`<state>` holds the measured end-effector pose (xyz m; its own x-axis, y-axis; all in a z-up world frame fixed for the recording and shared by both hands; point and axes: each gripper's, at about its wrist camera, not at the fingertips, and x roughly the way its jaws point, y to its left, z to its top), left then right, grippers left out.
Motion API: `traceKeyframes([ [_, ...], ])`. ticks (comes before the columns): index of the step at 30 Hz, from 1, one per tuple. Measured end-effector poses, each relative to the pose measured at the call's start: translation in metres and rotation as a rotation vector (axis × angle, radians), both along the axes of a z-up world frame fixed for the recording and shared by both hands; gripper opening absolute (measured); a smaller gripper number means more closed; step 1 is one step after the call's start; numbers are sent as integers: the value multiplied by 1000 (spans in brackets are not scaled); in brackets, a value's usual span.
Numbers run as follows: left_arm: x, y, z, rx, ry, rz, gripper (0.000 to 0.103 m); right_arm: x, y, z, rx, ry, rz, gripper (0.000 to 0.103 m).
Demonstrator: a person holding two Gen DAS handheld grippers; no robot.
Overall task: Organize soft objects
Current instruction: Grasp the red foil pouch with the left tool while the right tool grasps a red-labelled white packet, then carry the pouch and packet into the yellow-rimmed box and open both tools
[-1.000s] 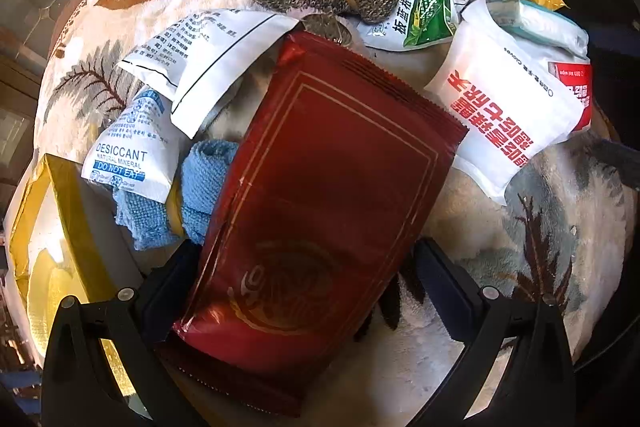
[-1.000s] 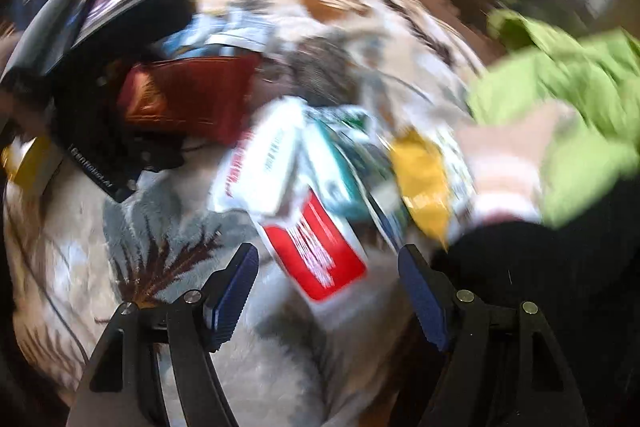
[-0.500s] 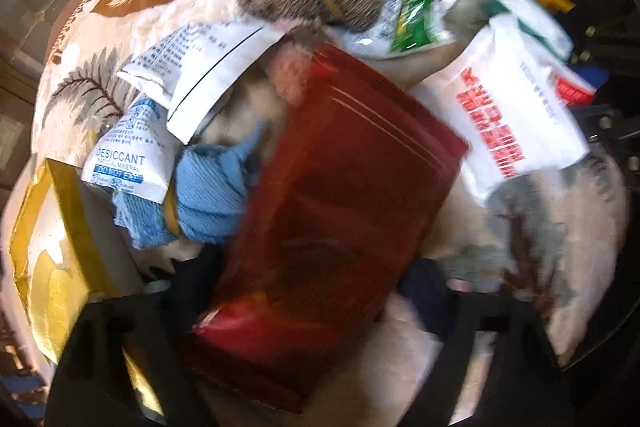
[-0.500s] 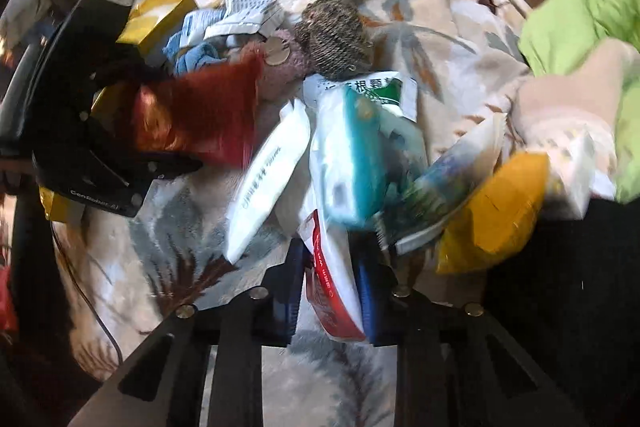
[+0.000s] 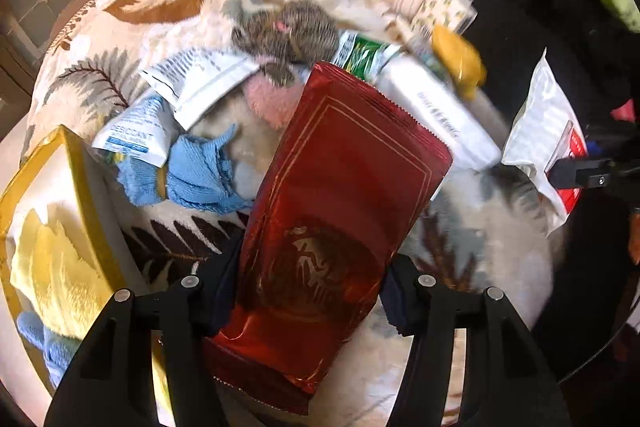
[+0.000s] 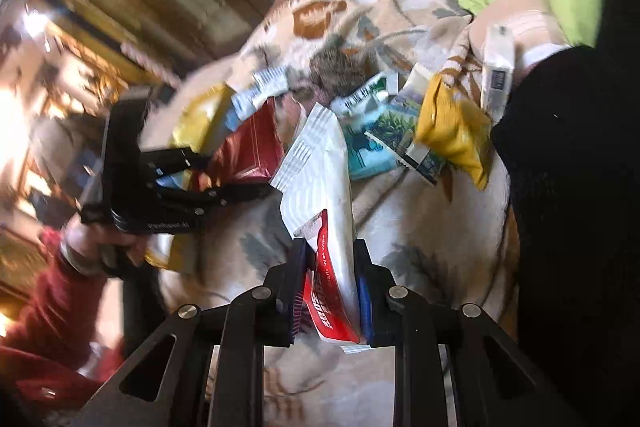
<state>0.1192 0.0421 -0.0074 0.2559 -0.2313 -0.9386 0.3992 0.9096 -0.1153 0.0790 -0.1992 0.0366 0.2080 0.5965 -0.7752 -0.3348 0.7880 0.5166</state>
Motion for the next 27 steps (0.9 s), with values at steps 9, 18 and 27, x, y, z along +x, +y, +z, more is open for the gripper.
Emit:
traceKeyframes([
  [9,-12,18,48,-151,-42,42,58,-6,-9,37,88,-58,-80,23],
  [18,-22,103,75,-135,-105,239,58,26,83,56,315,7,21,23],
  [27,-33,204,44,-53,-91,572,58,62,233,8,344,179,33,23],
])
